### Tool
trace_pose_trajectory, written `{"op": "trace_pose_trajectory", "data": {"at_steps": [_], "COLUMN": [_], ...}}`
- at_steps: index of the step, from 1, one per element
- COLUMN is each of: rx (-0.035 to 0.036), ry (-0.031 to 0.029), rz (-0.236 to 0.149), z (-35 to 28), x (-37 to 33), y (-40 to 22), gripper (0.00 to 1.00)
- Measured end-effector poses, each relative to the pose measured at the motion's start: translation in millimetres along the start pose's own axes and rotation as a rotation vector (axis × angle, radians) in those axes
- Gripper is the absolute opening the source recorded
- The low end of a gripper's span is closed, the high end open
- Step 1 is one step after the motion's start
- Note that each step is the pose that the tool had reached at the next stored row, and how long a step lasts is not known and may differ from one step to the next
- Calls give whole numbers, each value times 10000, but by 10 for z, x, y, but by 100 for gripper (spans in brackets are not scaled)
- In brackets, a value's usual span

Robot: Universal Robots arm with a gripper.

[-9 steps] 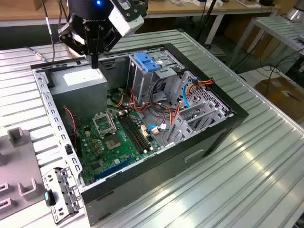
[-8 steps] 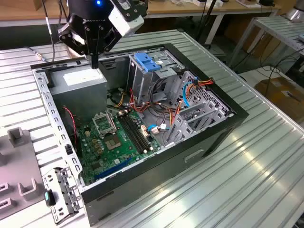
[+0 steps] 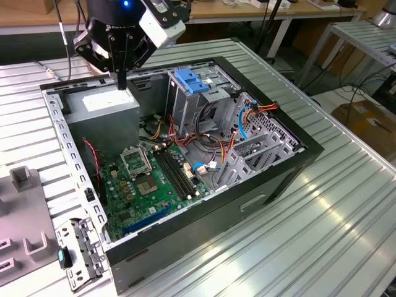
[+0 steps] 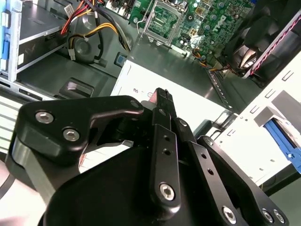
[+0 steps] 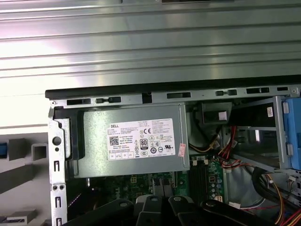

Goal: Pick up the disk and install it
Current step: 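Reach for the disk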

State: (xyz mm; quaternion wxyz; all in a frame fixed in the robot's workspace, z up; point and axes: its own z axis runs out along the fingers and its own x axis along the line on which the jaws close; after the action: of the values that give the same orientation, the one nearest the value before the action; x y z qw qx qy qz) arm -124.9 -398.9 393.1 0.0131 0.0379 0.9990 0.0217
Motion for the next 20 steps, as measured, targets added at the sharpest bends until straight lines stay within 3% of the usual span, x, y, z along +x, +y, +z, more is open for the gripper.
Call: {"op": "trace_pose_trajectory", "data": {"at_steps": [20], "rx": [0], "ry": [0], "rz": [0], "z": [3], "x": [42], "y": [-3], "gripper": [11]}}
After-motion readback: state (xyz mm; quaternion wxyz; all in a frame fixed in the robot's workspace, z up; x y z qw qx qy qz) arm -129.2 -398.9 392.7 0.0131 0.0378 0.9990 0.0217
